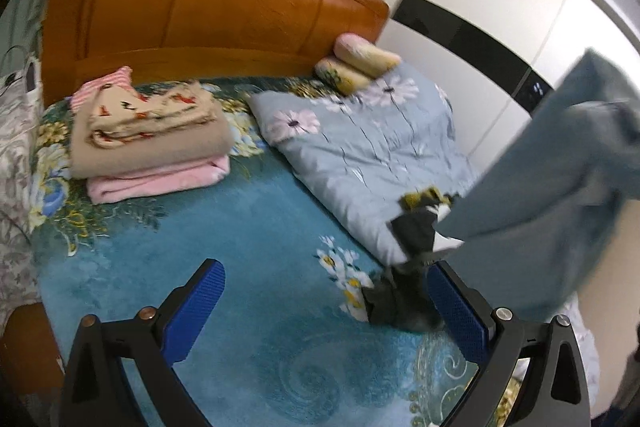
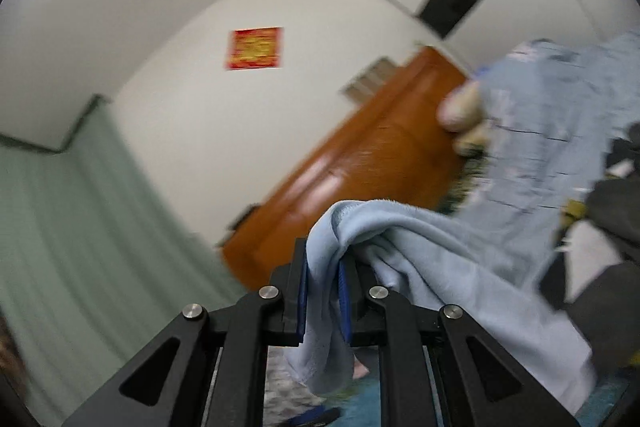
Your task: Fold clothes
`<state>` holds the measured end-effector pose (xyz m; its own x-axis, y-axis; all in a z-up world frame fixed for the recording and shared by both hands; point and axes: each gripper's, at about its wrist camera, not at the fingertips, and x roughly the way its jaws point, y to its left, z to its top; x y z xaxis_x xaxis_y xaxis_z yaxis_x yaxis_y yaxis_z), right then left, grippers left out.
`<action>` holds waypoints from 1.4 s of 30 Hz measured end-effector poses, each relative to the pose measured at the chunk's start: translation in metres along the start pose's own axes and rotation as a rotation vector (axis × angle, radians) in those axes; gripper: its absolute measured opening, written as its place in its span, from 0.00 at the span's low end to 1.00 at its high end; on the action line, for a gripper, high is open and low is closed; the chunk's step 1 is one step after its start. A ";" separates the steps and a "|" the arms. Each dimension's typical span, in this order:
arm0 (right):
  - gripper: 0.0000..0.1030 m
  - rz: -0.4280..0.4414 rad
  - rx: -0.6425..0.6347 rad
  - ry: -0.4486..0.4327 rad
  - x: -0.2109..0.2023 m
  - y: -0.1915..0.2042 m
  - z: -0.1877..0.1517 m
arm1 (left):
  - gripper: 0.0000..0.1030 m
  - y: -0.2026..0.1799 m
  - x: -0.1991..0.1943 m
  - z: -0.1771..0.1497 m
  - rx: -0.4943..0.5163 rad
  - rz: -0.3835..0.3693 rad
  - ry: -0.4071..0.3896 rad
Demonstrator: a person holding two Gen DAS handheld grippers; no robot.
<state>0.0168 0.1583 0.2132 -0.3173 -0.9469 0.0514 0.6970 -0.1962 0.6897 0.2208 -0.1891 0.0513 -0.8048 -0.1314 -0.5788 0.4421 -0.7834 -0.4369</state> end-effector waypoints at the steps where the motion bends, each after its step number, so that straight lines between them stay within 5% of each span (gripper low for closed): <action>1: 0.13 0.037 -0.025 -0.003 -0.005 0.016 -0.001 | 0.99 0.005 -0.005 0.001 -0.011 -0.002 -0.011; 5: 0.13 0.137 -0.155 -0.021 -0.022 0.070 -0.005 | 0.99 0.016 -0.021 0.003 -0.001 -0.006 -0.044; 9: 0.13 0.064 -0.120 0.011 -0.031 0.061 -0.022 | 0.99 0.024 -0.025 -0.004 0.016 0.000 -0.028; 12: 0.14 -0.152 -0.005 0.091 -0.031 0.004 -0.053 | 0.99 0.029 -0.017 -0.013 -0.001 0.003 0.020; 17: 0.14 -0.706 0.324 0.305 -0.055 -0.140 -0.164 | 1.00 0.021 0.003 -0.034 0.041 0.003 0.120; 20: 0.14 -0.875 0.492 0.349 -0.078 -0.188 -0.226 | 1.00 0.012 0.020 -0.052 0.085 0.011 0.192; 23: 0.14 -0.910 0.554 0.300 -0.092 -0.198 -0.239 | 1.00 0.003 0.038 -0.073 0.117 0.015 0.266; 29: 0.14 -1.013 0.440 0.206 -0.111 -0.193 -0.197 | 1.00 -0.015 0.075 -0.115 0.176 0.021 0.420; 33: 0.16 -1.061 0.439 0.290 -0.110 -0.211 -0.202 | 0.99 -0.025 0.096 -0.145 0.233 0.036 0.518; 36: 0.29 -1.116 0.388 0.335 -0.116 -0.206 -0.208 | 0.99 -0.033 0.110 -0.165 0.285 0.051 0.582; 40: 0.54 -1.063 0.399 0.397 -0.120 -0.186 -0.232 | 0.96 -0.041 0.125 -0.186 0.336 0.057 0.645; 42: 0.58 -1.040 0.389 0.477 -0.114 -0.178 -0.254 | 0.84 -0.042 0.130 -0.194 0.351 0.065 0.672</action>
<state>0.0921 0.2369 -0.0988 -0.2849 -0.3964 -0.8728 -0.0172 -0.9082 0.4181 0.1741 -0.0556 -0.1392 -0.3178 0.1262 -0.9397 0.2380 -0.9487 -0.2079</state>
